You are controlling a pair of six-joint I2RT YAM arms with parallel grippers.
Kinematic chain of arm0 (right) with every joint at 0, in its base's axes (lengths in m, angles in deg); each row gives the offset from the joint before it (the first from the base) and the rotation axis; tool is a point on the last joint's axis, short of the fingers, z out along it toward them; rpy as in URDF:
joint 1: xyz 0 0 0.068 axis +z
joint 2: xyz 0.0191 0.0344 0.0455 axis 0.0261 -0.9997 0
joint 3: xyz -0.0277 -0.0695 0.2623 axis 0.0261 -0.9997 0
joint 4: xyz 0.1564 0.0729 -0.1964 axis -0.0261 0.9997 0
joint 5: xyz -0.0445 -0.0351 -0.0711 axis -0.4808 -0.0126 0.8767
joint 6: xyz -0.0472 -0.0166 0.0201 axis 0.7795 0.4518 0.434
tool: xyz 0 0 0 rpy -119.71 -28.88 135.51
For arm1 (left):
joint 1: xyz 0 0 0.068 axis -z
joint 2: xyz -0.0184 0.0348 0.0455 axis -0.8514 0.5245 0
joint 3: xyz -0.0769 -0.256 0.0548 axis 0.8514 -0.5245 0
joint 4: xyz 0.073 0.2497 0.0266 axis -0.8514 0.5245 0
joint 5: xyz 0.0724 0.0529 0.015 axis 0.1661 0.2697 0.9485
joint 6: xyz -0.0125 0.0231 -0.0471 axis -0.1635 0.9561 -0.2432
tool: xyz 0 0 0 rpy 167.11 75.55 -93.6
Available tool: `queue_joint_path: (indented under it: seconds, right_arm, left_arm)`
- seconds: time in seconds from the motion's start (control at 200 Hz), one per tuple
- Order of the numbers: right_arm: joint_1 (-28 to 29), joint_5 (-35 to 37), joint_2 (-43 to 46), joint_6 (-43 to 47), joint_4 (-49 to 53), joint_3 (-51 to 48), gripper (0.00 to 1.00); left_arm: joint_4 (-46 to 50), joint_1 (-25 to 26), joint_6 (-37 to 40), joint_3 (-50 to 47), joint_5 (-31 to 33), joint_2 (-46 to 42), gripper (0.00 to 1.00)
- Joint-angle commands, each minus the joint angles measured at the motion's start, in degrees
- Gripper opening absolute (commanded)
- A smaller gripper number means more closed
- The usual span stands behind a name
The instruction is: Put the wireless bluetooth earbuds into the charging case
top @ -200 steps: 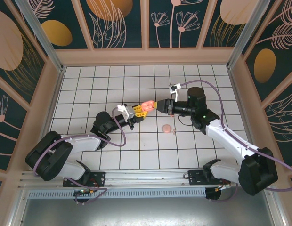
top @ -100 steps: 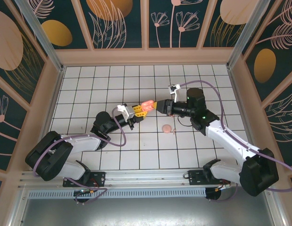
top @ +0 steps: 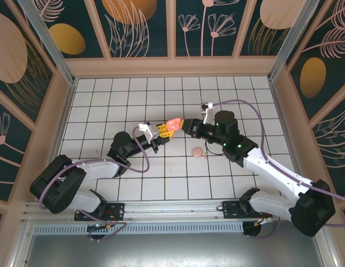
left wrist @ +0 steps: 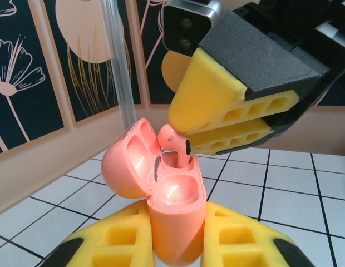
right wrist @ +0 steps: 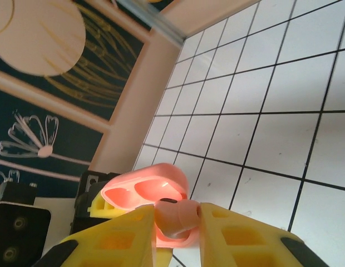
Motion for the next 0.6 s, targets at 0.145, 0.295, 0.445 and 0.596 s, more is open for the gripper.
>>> queue_joint_path:
  seconds: [0.145,0.295,0.445,0.596]
  right_arm:
    - [5.5,13.2,2.4,-4.8,1.4,-0.5,0.24]
    - [6.4,12.8,0.9,-4.0,1.1,0.6,0.24]
    - [6.4,12.6,0.8,-3.3,1.6,0.9,0.25]
    - [6.4,13.0,1.6,-0.8,4.6,2.4,0.32]
  left_arm:
    - [-2.3,0.5,-0.3,1.1,1.3,-0.9,0.11]
    - [-2.4,0.6,-0.1,1.2,1.1,-0.8,0.11]
    - [-2.1,0.7,0.2,1.1,1.3,-1.2,0.11]
    - [-1.6,0.7,0.3,1.0,0.7,-1.3,0.11]
